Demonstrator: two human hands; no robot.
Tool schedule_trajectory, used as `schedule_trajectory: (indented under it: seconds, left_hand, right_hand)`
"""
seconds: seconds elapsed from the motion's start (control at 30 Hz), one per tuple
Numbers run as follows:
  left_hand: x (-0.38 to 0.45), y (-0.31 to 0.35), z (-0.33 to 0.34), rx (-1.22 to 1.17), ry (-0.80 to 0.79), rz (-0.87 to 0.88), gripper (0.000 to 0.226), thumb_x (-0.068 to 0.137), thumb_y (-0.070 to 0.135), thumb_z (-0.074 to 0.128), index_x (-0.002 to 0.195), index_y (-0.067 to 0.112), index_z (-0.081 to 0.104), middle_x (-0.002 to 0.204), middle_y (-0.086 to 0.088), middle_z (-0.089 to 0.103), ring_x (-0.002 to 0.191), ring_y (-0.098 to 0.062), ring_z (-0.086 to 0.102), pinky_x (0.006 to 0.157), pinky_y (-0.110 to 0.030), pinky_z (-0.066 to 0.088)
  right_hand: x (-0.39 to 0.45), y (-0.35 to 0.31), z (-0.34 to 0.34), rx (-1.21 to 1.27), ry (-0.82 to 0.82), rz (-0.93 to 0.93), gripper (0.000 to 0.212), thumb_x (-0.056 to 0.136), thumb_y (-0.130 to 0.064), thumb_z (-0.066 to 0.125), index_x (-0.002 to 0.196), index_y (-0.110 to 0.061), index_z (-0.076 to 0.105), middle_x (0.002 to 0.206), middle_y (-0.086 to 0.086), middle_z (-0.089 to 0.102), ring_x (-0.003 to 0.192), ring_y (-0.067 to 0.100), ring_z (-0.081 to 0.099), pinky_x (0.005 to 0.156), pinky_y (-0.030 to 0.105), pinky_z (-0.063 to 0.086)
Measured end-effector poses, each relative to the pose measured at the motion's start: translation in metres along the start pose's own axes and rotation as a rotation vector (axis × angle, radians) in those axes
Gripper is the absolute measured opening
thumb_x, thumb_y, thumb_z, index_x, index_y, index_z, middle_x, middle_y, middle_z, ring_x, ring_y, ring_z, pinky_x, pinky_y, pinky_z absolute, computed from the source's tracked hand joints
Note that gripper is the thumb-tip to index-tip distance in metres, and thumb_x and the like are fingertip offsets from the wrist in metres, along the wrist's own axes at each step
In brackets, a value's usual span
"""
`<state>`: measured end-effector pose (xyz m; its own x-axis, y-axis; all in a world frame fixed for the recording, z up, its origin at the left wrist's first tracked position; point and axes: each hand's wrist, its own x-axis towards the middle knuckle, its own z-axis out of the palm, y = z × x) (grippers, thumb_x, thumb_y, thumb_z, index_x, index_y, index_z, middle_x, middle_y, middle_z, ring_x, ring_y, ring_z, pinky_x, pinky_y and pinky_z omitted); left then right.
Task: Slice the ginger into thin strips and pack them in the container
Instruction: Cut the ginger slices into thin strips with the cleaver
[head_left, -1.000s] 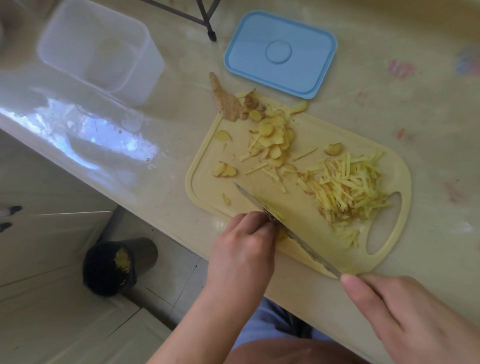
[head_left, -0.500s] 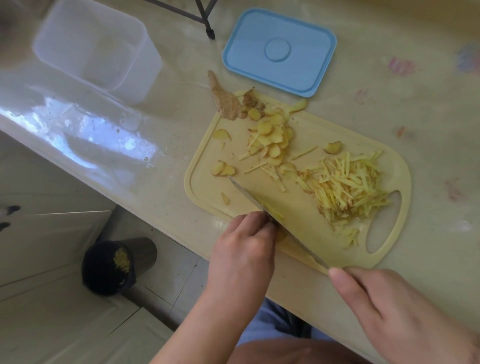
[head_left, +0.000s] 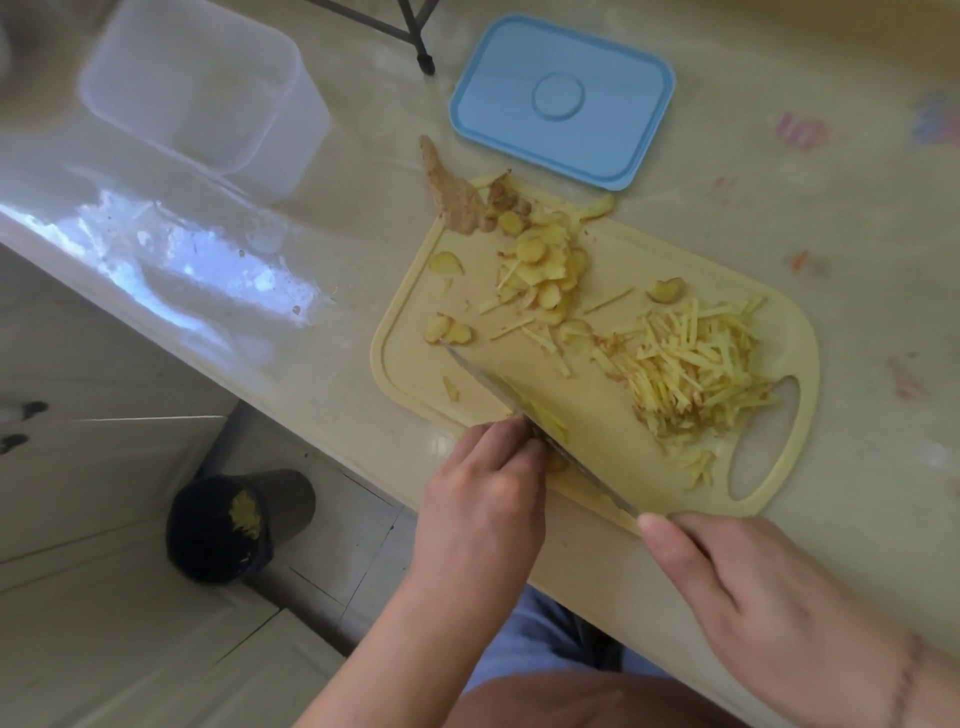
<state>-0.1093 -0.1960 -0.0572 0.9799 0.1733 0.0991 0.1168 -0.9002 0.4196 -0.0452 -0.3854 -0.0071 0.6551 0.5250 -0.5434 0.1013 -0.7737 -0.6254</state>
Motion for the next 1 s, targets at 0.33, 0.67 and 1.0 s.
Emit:
schedule_trajectory:
  seconds: [0.33,0.67,1.0]
  left_hand:
    - [-0.001,0.004,0.0,-0.007,-0.009,-0.044,0.028,0.088,0.014,0.052,0.086,0.012,0.079,0.094,-0.001,0.073,0.084,-0.024,0.069,0.068,-0.032,0.055]
    - [0.0,0.004,-0.002,-0.043,0.016,-0.045,0.025,0.084,0.011,0.054,0.086,0.01,0.079,0.092,-0.002,0.072,0.082,-0.025,0.068,0.069,-0.031,0.052]
    - [0.001,0.005,-0.002,-0.016,-0.012,-0.079,0.019,0.084,0.014,0.059,0.082,0.012,0.079,0.09,0.0,0.073,0.079,-0.023,0.069,0.07,-0.03,0.051]
  right_hand:
    - [-0.028,0.005,-0.011,-0.034,0.08,0.056,0.087,0.074,-0.089,0.011,0.065,-0.013,0.053,0.053,-0.01,0.057,0.053,0.006,0.053,0.061,0.03,0.04]
    - [-0.014,0.004,-0.007,0.015,-0.014,0.034,0.077,0.078,-0.08,0.017,0.057,-0.009,0.042,0.056,0.006,0.057,0.05,0.016,0.053,0.055,0.034,0.04]
    - [-0.023,-0.003,-0.011,0.016,0.02,0.026,0.066,0.076,-0.08,0.017,0.073,-0.021,0.048,0.053,-0.001,0.056,0.053,0.013,0.053,0.058,0.031,0.04]
